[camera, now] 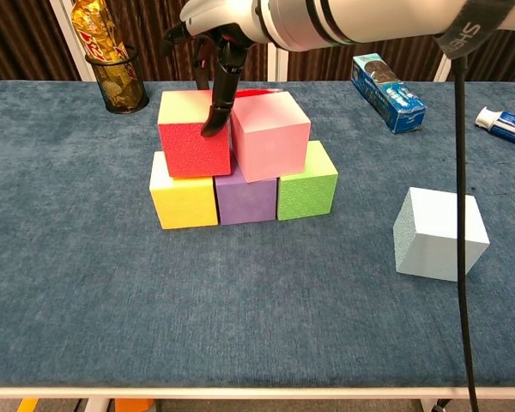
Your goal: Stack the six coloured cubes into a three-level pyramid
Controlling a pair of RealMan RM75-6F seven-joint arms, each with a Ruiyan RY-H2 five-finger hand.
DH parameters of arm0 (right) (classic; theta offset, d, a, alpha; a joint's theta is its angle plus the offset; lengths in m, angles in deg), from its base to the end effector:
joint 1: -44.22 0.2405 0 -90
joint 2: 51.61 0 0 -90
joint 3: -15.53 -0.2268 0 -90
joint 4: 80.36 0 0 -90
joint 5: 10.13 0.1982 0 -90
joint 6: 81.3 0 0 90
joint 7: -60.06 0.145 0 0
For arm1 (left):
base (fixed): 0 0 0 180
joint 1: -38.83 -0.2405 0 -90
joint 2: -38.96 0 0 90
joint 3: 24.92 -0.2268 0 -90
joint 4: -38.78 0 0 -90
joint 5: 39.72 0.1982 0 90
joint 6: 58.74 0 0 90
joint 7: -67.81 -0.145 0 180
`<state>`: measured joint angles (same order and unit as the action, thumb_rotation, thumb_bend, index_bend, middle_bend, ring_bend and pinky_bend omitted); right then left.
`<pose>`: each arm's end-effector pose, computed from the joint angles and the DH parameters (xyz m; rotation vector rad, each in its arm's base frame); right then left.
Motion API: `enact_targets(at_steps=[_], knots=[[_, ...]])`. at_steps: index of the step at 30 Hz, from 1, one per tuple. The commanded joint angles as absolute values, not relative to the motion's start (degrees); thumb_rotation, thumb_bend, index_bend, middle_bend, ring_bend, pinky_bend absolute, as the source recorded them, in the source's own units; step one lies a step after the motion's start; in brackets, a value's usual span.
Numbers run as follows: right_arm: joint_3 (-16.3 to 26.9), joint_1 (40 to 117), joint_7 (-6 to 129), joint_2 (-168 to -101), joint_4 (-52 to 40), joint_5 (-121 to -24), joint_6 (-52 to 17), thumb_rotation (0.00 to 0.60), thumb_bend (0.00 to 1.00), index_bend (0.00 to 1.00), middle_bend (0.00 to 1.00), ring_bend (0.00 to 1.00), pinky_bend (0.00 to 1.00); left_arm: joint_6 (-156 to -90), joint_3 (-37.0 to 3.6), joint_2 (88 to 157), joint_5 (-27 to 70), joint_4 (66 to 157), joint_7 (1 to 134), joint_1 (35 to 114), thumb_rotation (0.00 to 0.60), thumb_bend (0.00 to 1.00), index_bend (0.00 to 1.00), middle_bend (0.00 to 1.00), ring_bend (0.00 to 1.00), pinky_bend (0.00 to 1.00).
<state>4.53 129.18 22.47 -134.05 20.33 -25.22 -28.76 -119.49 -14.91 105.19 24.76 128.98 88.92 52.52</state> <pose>0.0587 -0.3251 -0.0105 2.1536 -0.9186 0.8093 -0.3077 0.2388 0.1290 -1.0662 -1.5063 -0.9861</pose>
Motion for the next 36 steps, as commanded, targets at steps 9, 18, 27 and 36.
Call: enact_targets(at_steps=[9, 18, 27, 36], knots=[[5.09, 127.34, 25.38, -132.04, 20.26, -31.01, -33.86, 0.600, 0.11, 0.00, 0.44, 0.01, 0.00, -119.60, -14.76, 105.16, 24.12, 129.59, 87.72, 52.69, 0.600, 0.24, 0.07, 0.02, 0.00, 0.00], [6.09, 127.28, 25.77, -131.52, 20.36, -31.30, -33.88, 0.600, 0.12, 0.00, 0.44, 0.01, 0.00, -119.60, -14.73, 105.35, 23.93, 129.79, 87.04, 52.86, 0.600, 0.24, 0.07, 0.02, 0.00, 0.00], [6.51, 127.74, 25.66, -131.80, 19.63, -30.42, -33.44, 0.600, 0.12, 0.00, 0.44, 0.01, 0.00, -119.39, -14.77, 105.49, 23.79, 129.54, 87.16, 52.85, 0.600, 0.24, 0.07, 0.02, 0.00, 0.00], [6.34, 128.15, 25.98, -132.23, 19.25, -29.99, -33.65, 0.600, 0.12, 0.00, 0.44, 0.01, 0.00, -119.38, -14.73, 105.44, 23.88, 129.36, 87.44, 52.80, 0.600, 0.24, 0.07, 0.02, 0.00, 0.00]])
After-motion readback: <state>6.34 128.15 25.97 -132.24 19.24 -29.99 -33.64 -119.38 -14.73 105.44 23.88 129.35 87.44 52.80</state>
